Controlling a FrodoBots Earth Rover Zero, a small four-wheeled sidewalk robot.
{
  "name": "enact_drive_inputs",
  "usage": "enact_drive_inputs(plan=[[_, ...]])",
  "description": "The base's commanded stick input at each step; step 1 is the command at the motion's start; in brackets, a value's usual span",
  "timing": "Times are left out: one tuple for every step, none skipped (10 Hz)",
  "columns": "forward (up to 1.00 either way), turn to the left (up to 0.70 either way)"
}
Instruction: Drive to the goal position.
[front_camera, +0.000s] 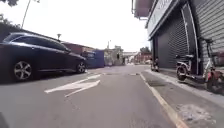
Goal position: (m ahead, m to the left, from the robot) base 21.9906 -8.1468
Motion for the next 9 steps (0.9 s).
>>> enact_drive_inputs(plan=[[0.45, 0.00], [0.45, 0.00], [0.45, 0.00], [0.45, 0.00], [0.45, 0.00], [0.45, 0.00], [0.45, 0.00], [0.45, 0.00], [0.45, 0.00]])
